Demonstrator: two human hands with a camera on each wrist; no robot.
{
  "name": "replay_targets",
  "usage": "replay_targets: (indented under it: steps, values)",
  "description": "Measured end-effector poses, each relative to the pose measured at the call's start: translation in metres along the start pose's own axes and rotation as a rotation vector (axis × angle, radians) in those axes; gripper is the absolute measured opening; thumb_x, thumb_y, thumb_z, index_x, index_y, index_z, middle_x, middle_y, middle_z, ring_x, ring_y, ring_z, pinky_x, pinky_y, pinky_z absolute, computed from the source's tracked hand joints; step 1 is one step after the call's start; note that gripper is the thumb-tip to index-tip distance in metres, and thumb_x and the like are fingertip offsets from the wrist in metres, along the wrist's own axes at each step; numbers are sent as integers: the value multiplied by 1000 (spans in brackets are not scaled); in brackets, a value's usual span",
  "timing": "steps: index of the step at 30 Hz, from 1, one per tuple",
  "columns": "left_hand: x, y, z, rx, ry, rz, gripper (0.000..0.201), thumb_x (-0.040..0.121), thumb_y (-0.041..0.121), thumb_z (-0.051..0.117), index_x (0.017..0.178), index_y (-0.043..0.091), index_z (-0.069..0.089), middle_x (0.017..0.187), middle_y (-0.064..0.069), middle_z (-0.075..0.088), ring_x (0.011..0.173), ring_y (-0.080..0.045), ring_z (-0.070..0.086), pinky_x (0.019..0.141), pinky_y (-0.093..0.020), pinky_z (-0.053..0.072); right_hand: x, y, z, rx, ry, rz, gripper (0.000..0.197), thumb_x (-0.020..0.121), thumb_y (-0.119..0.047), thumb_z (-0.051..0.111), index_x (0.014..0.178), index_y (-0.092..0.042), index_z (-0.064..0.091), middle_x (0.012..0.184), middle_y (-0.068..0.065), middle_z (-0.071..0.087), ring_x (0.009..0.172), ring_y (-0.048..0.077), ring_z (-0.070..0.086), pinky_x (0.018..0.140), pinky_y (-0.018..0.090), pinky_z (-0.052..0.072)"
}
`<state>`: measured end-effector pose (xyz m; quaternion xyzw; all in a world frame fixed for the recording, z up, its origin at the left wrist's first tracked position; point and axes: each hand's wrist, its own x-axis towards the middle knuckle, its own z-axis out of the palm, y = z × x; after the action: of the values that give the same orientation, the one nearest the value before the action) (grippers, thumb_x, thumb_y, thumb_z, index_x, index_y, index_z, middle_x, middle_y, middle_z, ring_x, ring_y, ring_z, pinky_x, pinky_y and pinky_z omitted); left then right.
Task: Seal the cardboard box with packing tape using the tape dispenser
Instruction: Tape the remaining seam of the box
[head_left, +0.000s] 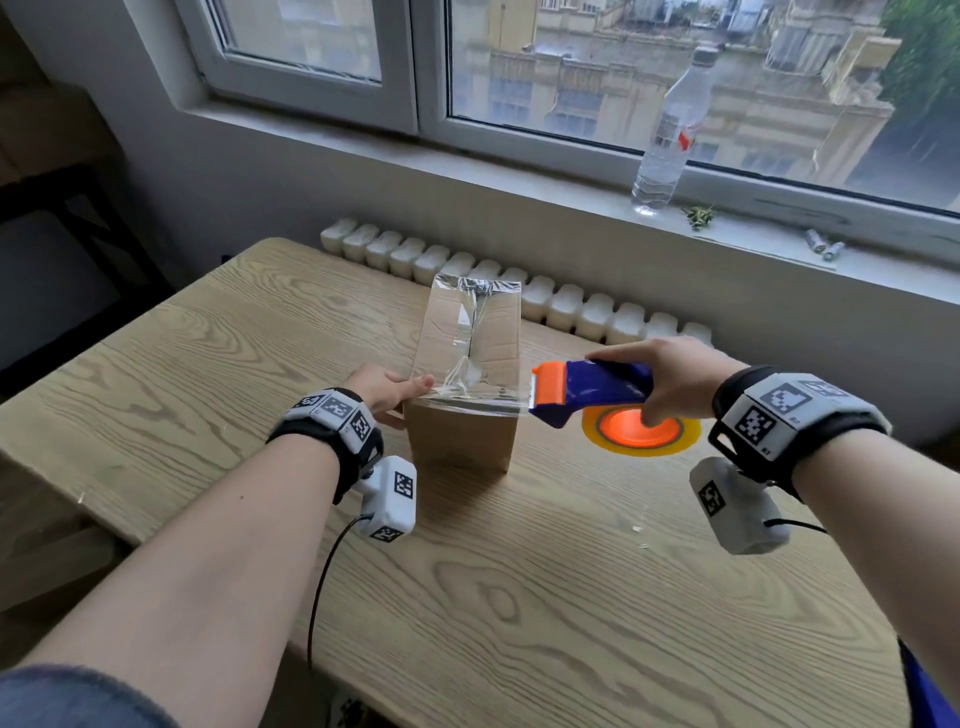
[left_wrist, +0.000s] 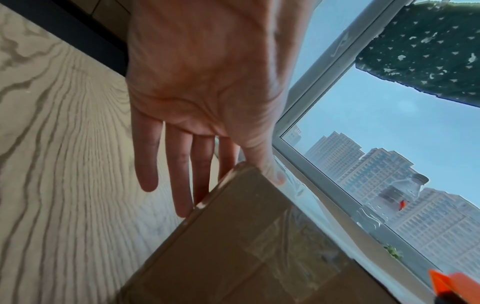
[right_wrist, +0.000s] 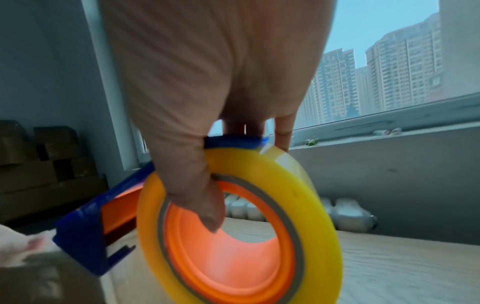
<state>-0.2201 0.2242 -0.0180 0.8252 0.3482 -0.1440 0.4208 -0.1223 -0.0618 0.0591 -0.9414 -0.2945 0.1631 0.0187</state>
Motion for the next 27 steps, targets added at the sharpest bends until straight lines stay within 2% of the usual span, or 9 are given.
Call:
replay_targets:
  steps: [3, 4, 7, 9, 11, 13, 15, 19, 27]
  values:
    - [-5, 10, 0, -21, -15, 24, 58, 79, 48, 67, 123, 10, 62, 101, -7, 69, 81, -20, 66, 69, -29, 58, -3, 2, 3, -32, 23, -3, 89, 65, -5, 69, 136, -51, 40, 98, -6, 52, 89, 18, 47, 77, 33, 49]
    - [-6, 14, 1, -6, 0, 34, 56, 85, 40, 65, 130, 9, 55, 107, -9, 67, 77, -19, 64, 67, -30, 57, -3, 1, 5, -35, 29, -4, 89, 66, -5, 68, 137, -51, 40, 98, -6, 52, 89, 18, 46, 74, 32, 47]
    - [-8, 24, 9, 129, 132, 136, 67, 91, 32, 61, 148, 14, 29, 139, -11, 52, 111, -28, 59, 97, -40, 49, 0, 3, 6, -39, 28, -1, 88, 65, -6, 68, 137, -50, 40, 99, -5, 51, 89, 17, 45, 75, 32, 47]
    - [-6, 29, 21, 216, 164, 166, 79, 91, 39, 58, 152, 18, 13, 153, -15, 32, 137, -31, 38, 112, -42, 33, 1, 4, 8, -42, 26, 6, 89, 65, -6, 69, 137, -50, 41, 99, -5, 52, 90, 16, 44, 73, 31, 45]
    - [-7, 37, 33, 316, 166, 141, 90, 89, 50, 53, 154, 19, -2, 160, -19, 3, 149, -33, 8, 119, -45, 13, 2, 5, 9, -36, 29, 9, 88, 65, -5, 69, 137, -49, 41, 103, -4, 55, 90, 16, 42, 71, 30, 42]
    - [-8, 46, 45, 410, 154, 136, 98, 86, 61, 49, 153, 18, -9, 159, -19, -13, 149, -32, -9, 119, -48, 2, 2, 6, 10, -21, 26, 5, 88, 65, -5, 69, 137, -47, 41, 104, -4, 55, 90, 15, 41, 73, 30, 40]
    - [-10, 57, 53, 472, 148, 133, 105, 82, 70, 47, 153, 17, -9, 158, -21, -16, 148, -33, -15, 118, -53, -2, 1, 7, 11, -1, 25, -4, 87, 65, -5, 69, 138, -44, 43, 98, -7, 50, 90, 15, 41, 73, 30, 39]
    - [-6, 80, 63, 510, 124, 68, 120, 70, 81, 48, 153, 15, -9, 157, -23, -19, 145, -38, -19, 114, -65, 1, -3, 10, 13, 51, 42, -19, 83, 64, -2, 71, 135, -37, 48, 96, -10, 47, 90, 14, 43, 76, 29, 40]
    - [4, 106, 78, 519, 122, -29, 124, 66, 77, 59, 153, 21, -10, 157, -20, -22, 143, -46, -20, 114, -65, 8, -1, 24, 17, 114, 37, -12, 78, 63, -1, 71, 131, -34, 51, 95, -11, 52, 89, 15, 48, 74, 29, 42]
